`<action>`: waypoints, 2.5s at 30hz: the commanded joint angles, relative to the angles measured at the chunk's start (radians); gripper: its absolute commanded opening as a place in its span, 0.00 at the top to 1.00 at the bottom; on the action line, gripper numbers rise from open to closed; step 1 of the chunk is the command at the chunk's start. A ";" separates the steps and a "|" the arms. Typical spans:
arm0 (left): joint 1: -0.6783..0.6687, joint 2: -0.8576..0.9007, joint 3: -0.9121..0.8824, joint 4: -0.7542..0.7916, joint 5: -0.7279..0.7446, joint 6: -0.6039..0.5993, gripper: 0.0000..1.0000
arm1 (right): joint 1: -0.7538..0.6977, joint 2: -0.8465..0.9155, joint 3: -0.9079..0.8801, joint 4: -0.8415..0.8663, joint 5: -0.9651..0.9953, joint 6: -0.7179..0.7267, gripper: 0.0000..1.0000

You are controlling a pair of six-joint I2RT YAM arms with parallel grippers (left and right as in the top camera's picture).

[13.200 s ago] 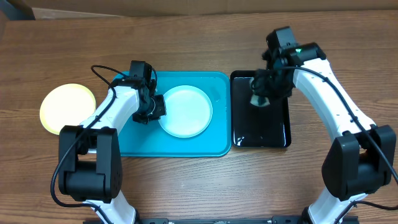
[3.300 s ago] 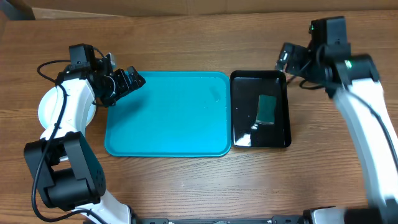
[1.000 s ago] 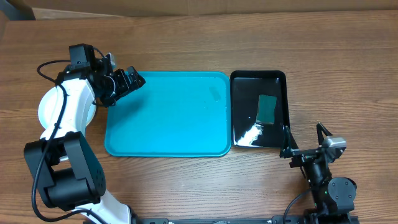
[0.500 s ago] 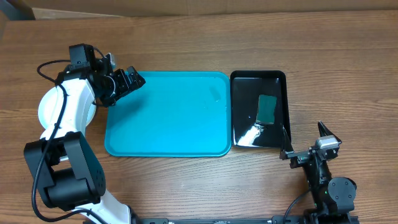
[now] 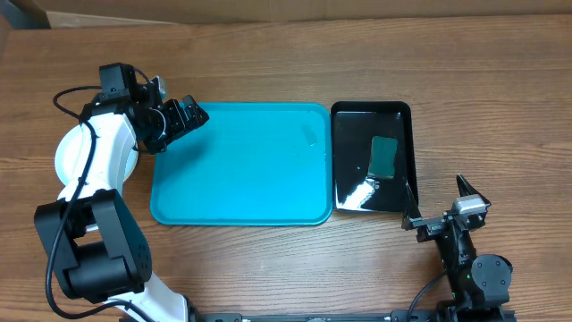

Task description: Clean dirty plates on tray and stack at the side

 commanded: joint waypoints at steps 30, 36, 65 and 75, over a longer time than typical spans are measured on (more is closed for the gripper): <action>-0.177 -0.391 -0.002 0.003 -0.260 0.023 0.00 | -0.007 -0.011 -0.010 0.005 0.002 -0.008 0.00; -0.230 -0.621 -0.002 0.003 -0.259 0.023 0.00 | -0.007 -0.011 -0.010 0.004 0.002 -0.008 0.00; -0.229 -1.500 -0.854 0.136 -0.260 -0.049 0.00 | -0.007 -0.011 -0.010 0.005 0.002 -0.008 0.00; -0.227 -1.764 -1.143 0.797 -0.290 -0.050 0.00 | -0.007 -0.011 -0.010 0.005 0.002 -0.008 0.00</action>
